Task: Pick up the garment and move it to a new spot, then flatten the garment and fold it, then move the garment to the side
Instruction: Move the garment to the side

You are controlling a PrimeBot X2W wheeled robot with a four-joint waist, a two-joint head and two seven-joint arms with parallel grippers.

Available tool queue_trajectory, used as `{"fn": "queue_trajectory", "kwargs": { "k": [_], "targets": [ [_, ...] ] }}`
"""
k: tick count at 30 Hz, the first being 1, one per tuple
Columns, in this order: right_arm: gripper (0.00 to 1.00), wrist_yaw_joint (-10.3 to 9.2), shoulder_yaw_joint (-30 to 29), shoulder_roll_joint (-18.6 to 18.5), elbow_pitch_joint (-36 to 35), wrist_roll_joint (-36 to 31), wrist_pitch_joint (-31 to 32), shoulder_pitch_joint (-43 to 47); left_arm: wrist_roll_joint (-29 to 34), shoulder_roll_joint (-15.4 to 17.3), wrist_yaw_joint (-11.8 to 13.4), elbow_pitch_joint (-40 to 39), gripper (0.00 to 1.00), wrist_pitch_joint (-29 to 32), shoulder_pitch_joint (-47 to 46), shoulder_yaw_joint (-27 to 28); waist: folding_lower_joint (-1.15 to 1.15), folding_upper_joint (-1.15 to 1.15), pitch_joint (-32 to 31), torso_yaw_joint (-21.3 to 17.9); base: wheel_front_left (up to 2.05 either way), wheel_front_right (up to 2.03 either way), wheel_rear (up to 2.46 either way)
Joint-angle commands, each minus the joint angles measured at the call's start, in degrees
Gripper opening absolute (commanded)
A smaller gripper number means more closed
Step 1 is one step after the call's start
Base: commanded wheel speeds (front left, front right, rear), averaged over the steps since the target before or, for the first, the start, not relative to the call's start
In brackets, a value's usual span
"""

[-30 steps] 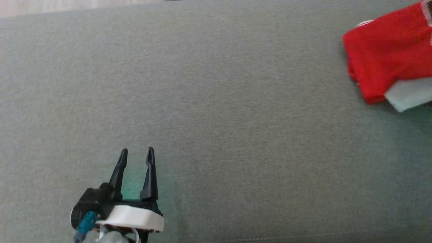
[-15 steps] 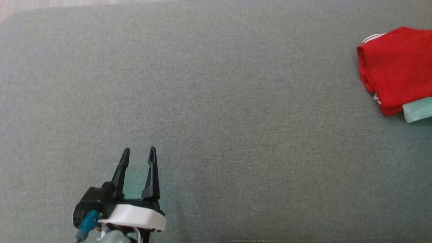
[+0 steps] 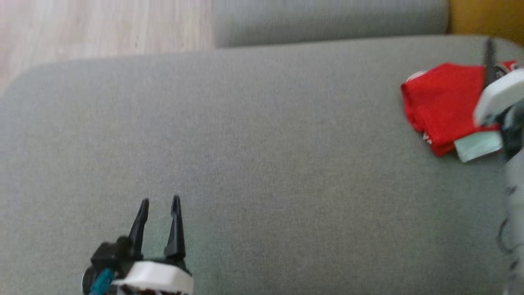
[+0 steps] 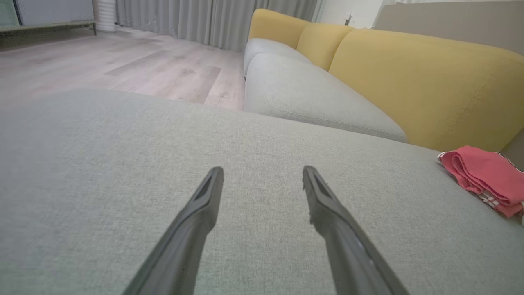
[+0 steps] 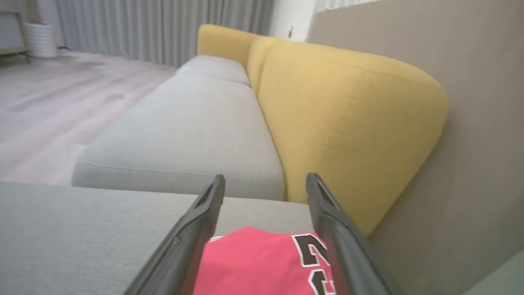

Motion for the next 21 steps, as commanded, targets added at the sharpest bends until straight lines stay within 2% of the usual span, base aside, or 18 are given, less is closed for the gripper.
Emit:
{"fn": "queue_trajectory", "kwargs": {
  "k": [1,7,13,19,21],
  "targets": [
    [1.00,0.37,2.44,1.52,-2.61,2.25,-1.85,2.28,-0.53,1.18,0.60,-1.14,1.00,-0.60,-0.48,2.82,0.01,0.00,-3.96,-0.09,0.00,0.00,0.00],
    [1.00,0.37,7.43,6.70,-8.07,10.05,-5.42,13.51,-1.87,1.54,1.68,-0.52,1.00,-0.71,2.10,4.28,0.01,0.00,-6.93,0.50,0.00,0.00,0.00],
    [1.00,0.37,8.61,10.38,-15.98,11.03,-9.09,26.54,-2.22,1.77,1.84,0.90,1.00,-0.78,4.12,4.13,0.01,0.00,-9.11,1.79,0.00,0.00,0.00],
    [1.00,0.37,8.12,11.91,-23.48,10.85,-10.59,36.56,-2.03,1.88,2.00,1.30,1.00,-0.66,5.47,3.34,0.01,0.00,-10.38,2.33,0.00,0.00,0.00],
    [1.00,0.37,9.08,11.97,-26.35,13.32,-10.83,40.02,-1.86,1.89,2.04,1.29,1.00,-0.50,5.70,2.92,0.01,0.00,-10.65,2.48,0.00,0.00,0.00]
  ]
}}
